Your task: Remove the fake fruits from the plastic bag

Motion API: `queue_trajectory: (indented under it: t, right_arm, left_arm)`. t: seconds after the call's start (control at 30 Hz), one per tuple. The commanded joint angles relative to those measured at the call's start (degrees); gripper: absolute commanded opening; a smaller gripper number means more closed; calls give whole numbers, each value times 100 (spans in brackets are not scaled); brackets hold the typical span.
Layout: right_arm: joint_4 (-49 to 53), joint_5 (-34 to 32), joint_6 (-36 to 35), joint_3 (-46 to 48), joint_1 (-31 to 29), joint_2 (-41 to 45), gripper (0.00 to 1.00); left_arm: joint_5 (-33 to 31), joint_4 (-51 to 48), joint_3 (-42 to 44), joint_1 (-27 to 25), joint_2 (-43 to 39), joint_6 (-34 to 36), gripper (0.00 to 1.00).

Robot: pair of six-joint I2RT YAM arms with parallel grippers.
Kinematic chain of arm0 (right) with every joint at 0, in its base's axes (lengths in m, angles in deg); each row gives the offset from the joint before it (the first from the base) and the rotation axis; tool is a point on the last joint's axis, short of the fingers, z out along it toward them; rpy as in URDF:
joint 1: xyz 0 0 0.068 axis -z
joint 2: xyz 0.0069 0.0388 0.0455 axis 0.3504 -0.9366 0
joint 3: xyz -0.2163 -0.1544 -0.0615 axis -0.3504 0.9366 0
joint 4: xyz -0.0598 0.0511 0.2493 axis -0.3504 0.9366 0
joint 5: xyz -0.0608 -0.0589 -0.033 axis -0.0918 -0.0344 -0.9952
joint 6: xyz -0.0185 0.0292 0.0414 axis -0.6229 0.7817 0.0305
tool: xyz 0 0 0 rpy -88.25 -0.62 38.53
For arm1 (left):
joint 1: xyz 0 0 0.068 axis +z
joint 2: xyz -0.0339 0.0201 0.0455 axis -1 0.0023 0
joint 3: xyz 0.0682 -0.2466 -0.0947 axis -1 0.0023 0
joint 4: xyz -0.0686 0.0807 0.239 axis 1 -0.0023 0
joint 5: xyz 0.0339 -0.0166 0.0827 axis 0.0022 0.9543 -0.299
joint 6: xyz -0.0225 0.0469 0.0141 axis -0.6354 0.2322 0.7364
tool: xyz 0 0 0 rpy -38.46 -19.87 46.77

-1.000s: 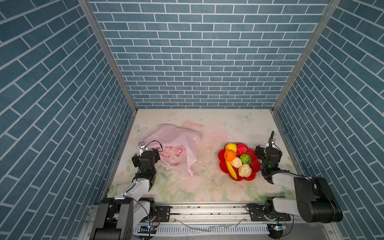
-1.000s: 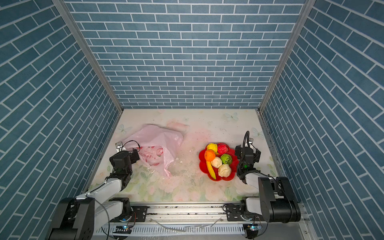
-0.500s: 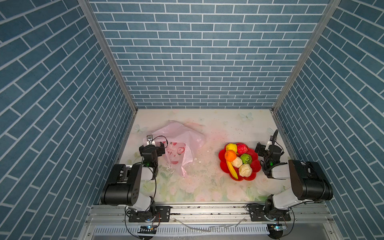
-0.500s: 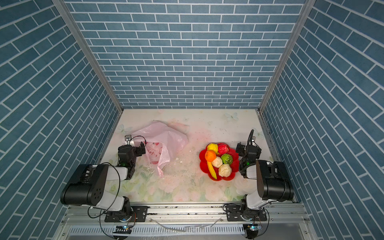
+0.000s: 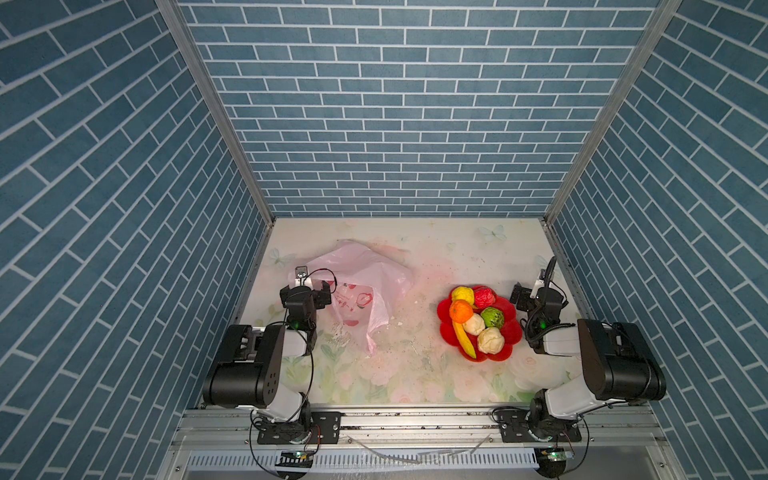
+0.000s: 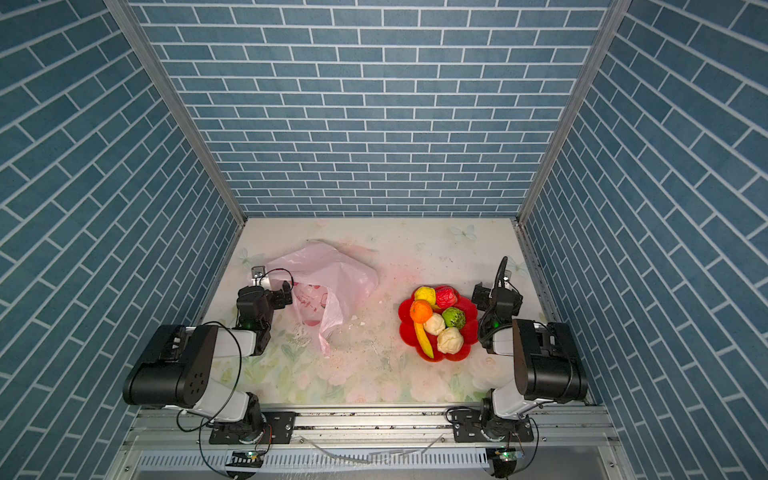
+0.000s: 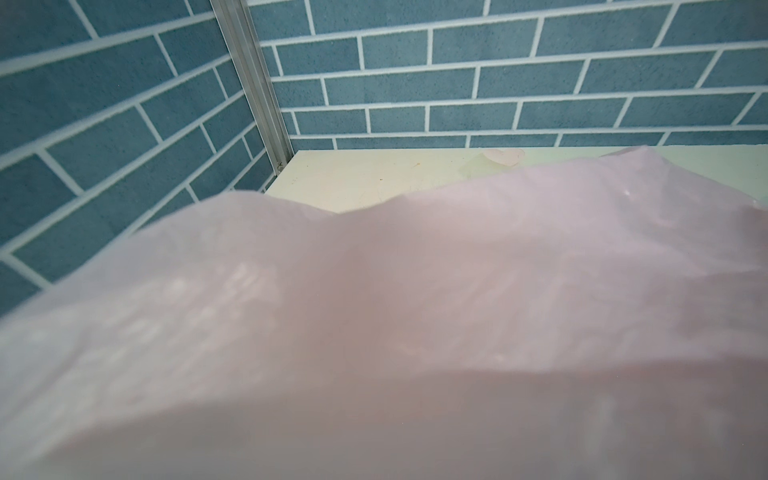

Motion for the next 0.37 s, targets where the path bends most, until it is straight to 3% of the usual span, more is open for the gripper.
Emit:
queue_trajectory:
  t: [0.0, 0.33]
  right_arm:
    - [18, 35, -9, -185, 13, -34, 99]
    - [141, 272, -105, -248, 13, -36, 99]
  left_arm:
    - [-40, -36, -79, -15, 25, 81, 99]
    - [-44, -39, -81, -15, 21, 76, 99]
